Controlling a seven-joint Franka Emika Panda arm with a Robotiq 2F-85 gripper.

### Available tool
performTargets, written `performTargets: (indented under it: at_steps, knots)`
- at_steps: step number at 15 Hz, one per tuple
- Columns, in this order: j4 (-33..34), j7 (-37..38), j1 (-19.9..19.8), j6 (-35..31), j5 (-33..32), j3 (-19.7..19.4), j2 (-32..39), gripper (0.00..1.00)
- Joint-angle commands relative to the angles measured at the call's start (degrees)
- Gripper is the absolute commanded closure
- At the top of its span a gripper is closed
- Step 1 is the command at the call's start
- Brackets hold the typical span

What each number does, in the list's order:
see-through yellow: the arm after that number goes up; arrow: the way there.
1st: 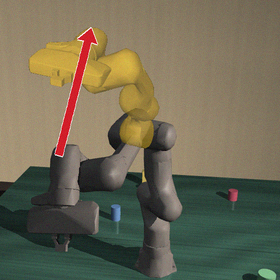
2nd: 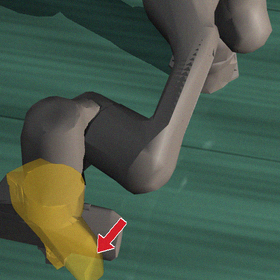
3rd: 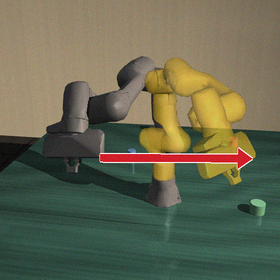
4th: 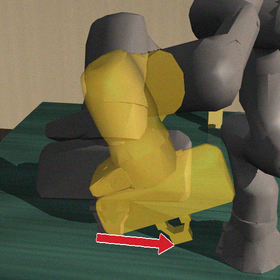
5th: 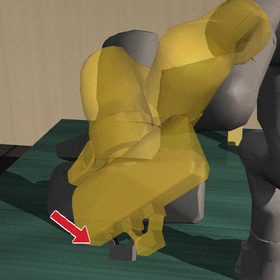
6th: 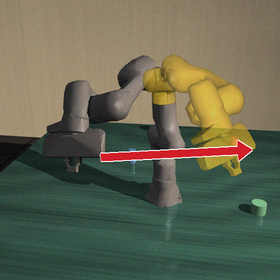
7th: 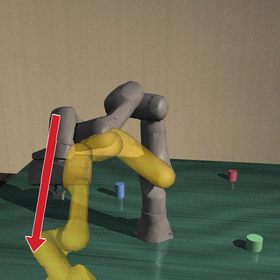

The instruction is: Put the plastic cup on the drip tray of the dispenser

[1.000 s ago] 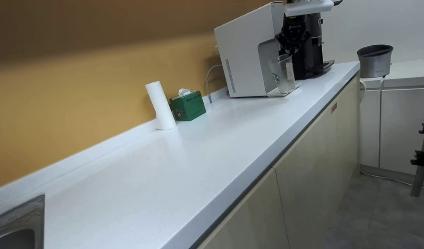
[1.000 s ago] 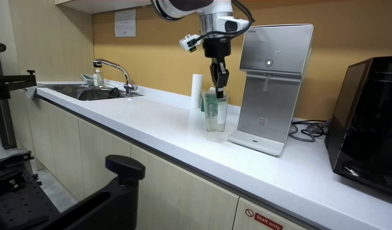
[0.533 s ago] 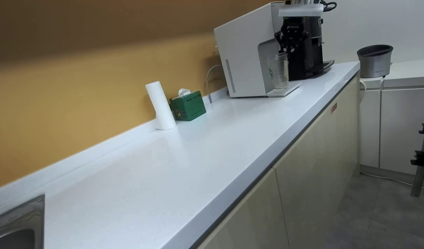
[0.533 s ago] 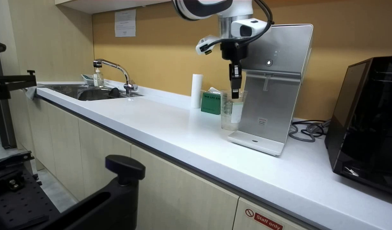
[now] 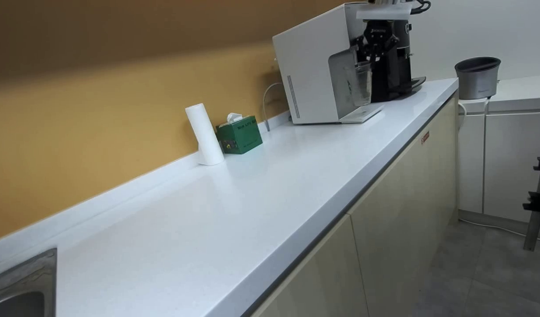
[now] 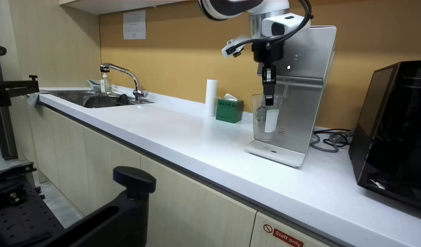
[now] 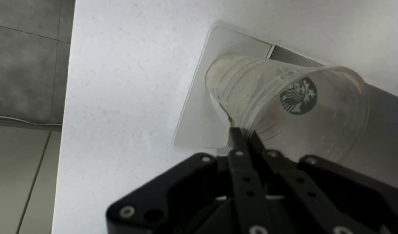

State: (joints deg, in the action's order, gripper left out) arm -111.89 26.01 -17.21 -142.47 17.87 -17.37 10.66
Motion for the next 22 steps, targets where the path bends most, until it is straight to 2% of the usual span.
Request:
performTargets:
  at_steps: [1,9,15,16,17,22]
  knots:
    - [2.64,4.78,0.51,-0.63,-1.26,-0.73,2.39,0.99]
    - [3.31,9.49,1.38,-2.66,-4.98,-2.04,4.88,0.99]
    - [4.70,10.10,1.78,-2.29,-4.24,-1.70,6.66,0.99]
    - [4.90,10.34,1.87,-2.26,-4.26,-1.76,6.83,0.80]
    - [5.05,10.26,1.79,-1.91,-3.83,-1.61,6.85,0.69]
    - [4.77,10.65,1.89,-2.34,-3.95,-1.77,6.62,0.37]
